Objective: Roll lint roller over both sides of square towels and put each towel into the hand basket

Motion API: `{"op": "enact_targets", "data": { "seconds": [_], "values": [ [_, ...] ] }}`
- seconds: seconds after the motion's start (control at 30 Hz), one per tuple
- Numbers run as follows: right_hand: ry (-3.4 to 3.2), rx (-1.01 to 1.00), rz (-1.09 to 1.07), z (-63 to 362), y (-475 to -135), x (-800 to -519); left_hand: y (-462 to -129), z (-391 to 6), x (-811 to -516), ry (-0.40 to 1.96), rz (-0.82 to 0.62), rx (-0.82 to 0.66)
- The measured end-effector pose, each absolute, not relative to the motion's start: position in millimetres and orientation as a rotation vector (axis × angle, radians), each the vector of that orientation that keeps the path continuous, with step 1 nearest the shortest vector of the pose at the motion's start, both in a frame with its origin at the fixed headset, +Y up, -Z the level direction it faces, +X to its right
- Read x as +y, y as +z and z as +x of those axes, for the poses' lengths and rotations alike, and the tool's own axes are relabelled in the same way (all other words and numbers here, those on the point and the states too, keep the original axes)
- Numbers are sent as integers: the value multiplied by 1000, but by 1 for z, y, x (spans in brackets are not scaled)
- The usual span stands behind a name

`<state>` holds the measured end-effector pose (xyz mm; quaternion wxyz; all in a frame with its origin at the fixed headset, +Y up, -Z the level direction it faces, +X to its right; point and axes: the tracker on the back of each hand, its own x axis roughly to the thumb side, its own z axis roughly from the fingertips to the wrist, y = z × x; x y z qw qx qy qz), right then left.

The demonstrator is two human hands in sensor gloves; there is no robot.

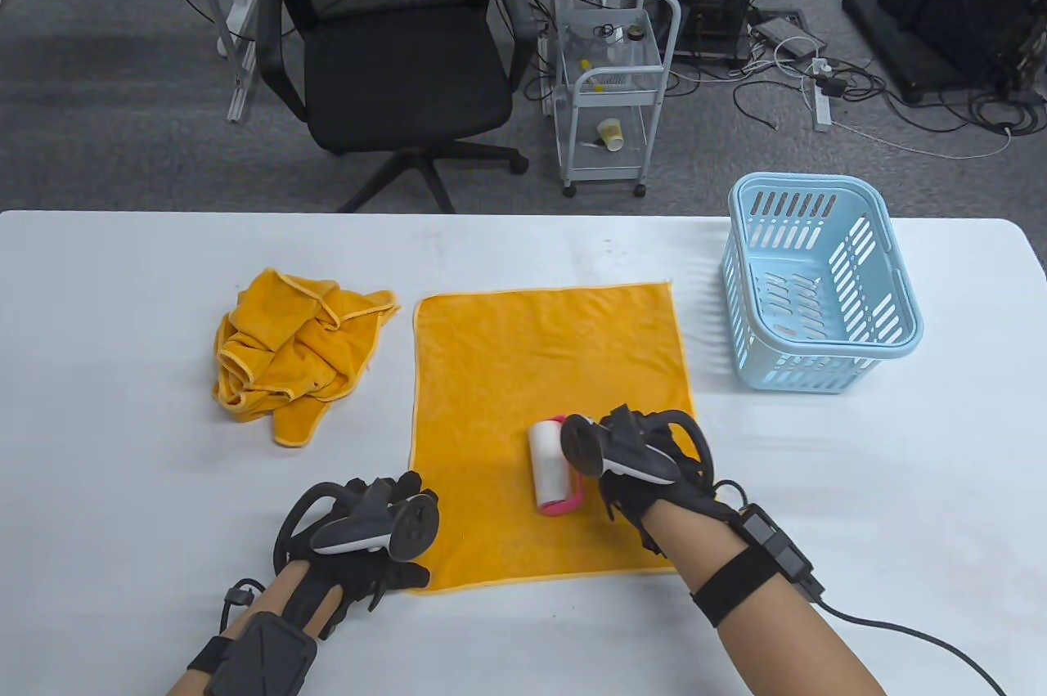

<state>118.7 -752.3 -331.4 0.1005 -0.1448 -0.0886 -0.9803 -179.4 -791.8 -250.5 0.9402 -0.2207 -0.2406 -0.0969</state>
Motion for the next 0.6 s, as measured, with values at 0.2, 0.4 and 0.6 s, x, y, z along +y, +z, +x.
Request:
{"op": "enact_targets", "data": {
  "seconds": [0.2, 0.4, 0.6],
  "values": [
    [-2916, -302, -147, 214, -334, -749, -251, -179, -792, -200, -450, -491],
    [-3017, -283, -30, 268, -323, -756, -251, -180, -792, -199, -451, -488],
    [-3181, -226, 7, 301, -315, -749, -251, -180, -792, -192, -451, -484]
  ]
}}
